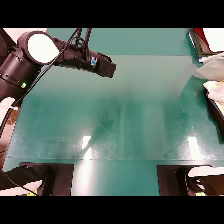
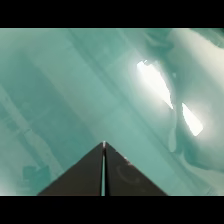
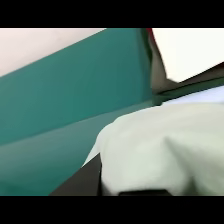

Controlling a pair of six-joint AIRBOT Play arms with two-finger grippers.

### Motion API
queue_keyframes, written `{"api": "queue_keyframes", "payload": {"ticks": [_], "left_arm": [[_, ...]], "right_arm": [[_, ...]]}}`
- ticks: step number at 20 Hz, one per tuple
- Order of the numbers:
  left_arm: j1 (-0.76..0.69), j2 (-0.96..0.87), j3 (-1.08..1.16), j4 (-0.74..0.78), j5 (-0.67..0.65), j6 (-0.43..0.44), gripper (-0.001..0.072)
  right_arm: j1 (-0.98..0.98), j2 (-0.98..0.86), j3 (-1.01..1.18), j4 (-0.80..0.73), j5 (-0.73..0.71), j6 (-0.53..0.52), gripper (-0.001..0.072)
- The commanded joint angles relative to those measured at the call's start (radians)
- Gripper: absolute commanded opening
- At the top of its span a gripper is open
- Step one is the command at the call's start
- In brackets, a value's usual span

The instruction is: Fold the shirts.

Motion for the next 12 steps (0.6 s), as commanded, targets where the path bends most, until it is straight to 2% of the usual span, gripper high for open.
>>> {"api": "queue_keyframes", "payload": {"ticks": [1, 7, 12], "left_arm": [[0.000, 0.000, 0.000, 0.002, -0.002, 0.003, 0.0023], [0.000, 0.000, 0.000, 0.005, -0.007, 0.003, 0.0023], [0.000, 0.000, 0.000, 0.005, -0.007, 0.003, 0.0023]], "right_arm": [[-0.029, 0.040, 0.077, -0.157, 0.093, -0.003, 0.0017], [-0.124, 0.138, 0.072, -0.306, 0.213, 0.024, 0.0017], [-0.196, 0.285, -0.137, -0.490, 0.216, 0.066, 0.0019]]}}
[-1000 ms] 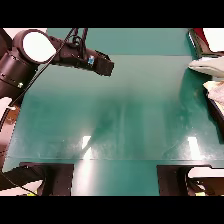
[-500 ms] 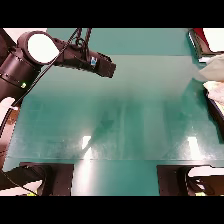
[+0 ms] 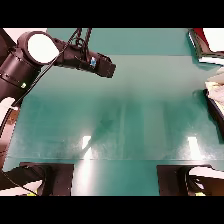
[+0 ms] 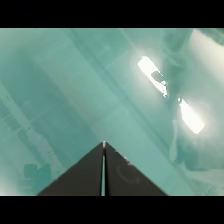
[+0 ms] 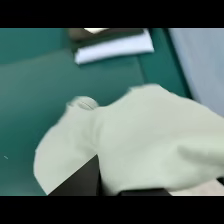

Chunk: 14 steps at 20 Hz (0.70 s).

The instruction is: Fold the shirts.

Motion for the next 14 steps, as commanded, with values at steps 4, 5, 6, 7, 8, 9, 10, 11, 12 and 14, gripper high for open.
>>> {"api": "queue_keyframes", "payload": {"ticks": [4, 5, 6, 7, 8, 9, 10, 11, 12, 14], "left_arm": [[0.000, 0.000, 0.000, 0.000, -0.001, 0.001, 0.0023], [0.000, 0.000, 0.000, 0.000, -0.002, 0.001, 0.0023], [0.000, 0.000, 0.000, 0.000, -0.002, 0.001, 0.0023], [0.000, 0.000, 0.000, 0.000, -0.001, 0.002, 0.0023], [0.000, 0.000, 0.000, 0.000, -0.001, 0.006, 0.0023], [0.000, 0.000, 0.000, 0.000, -0.002, 0.027, 0.0023], [0.000, 0.000, 0.000, 0.000, -0.002, 0.029, 0.0023], [0.000, 0.000, 0.000, 0.000, -0.002, 0.029, 0.0023], [0.000, 0.000, 0.000, 0.000, -0.002, 0.029, 0.0023], [0.000, 0.000, 0.000, 0.000, 0.000, 0.029, 0.0023]], "right_arm": [[-0.138, 0.178, -0.284, -0.274, 0.019, 0.095, 0.0033], [-0.164, 0.201, -0.323, -0.288, 0.018, 0.099, 0.0143], [-0.198, 0.222, -0.365, -0.284, 0.013, 0.099, 0.0338], [-0.230, 0.241, -0.405, -0.284, 0.002, 0.099, 0.0481], [-0.255, 0.259, -0.439, -0.282, -0.005, 0.099, 0.0504], [-0.273, 0.276, -0.467, -0.272, -0.007, 0.100, 0.0504], [-0.281, 0.290, -0.490, -0.251, -0.011, 0.099, 0.0504], [-0.283, 0.301, -0.504, -0.218, -0.019, 0.100, 0.0504], [-0.277, 0.308, -0.513, -0.154, -0.029, 0.100, 0.0503], [-0.233, 0.310, -0.518, -0.001, -0.037, 0.100, 0.0504]]}}
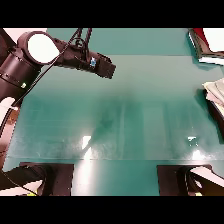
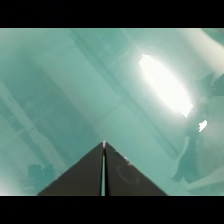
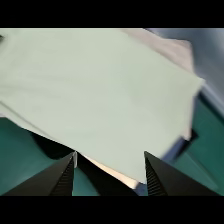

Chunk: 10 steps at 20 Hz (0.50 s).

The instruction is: Fold the shirts.

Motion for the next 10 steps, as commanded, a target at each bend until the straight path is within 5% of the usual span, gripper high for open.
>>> {"api": "queue_keyframes", "payload": {"ticks": [1, 7, 10], "left_arm": [[0.000, 0.000, 0.000, 0.000, 0.002, 0.006, 0.0023], [0.000, 0.000, 0.000, -0.006, 0.039, 0.004, 0.0023], [0.000, 0.000, 0.000, -0.006, 0.075, 0.003, 0.0023]], "right_arm": [[0.056, 0.021, -0.034, 0.240, -0.015, 0.002, 0.0503], [0.417, 0.020, -0.034, 0.365, -0.061, 0.002, 0.0496], [0.578, 0.020, -0.034, 0.363, -0.112, 0.002, 0.0159]]}}
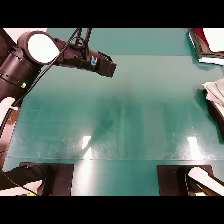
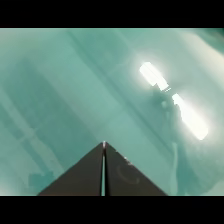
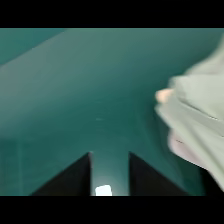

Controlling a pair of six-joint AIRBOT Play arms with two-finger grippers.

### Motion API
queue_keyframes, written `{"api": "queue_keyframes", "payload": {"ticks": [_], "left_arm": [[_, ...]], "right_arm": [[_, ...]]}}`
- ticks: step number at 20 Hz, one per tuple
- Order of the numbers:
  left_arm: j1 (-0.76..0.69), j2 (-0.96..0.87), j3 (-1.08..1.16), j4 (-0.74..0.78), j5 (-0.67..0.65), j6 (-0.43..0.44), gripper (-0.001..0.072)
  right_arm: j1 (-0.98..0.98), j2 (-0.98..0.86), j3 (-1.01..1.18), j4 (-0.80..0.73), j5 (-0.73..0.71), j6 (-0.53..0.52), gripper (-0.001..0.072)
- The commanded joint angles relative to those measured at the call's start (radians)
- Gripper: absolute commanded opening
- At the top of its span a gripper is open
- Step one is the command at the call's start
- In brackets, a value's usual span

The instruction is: Fold the shirts.

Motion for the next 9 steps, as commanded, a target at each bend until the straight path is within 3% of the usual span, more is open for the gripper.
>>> {"api": "queue_keyframes", "payload": {"ticks": [1, 9], "left_arm": [[0.000, 0.000, 0.000, -0.002, 0.051, 0.000, 0.0023], [0.000, 0.000, 0.000, -0.002, 0.078, 0.000, 0.0023]], "right_arm": [[0.188, 0.000, -0.001, 0.019, -0.062, 0.000, 0.0031], [0.309, -0.002, -0.001, 0.014, -0.113, 0.000, 0.0019]]}}
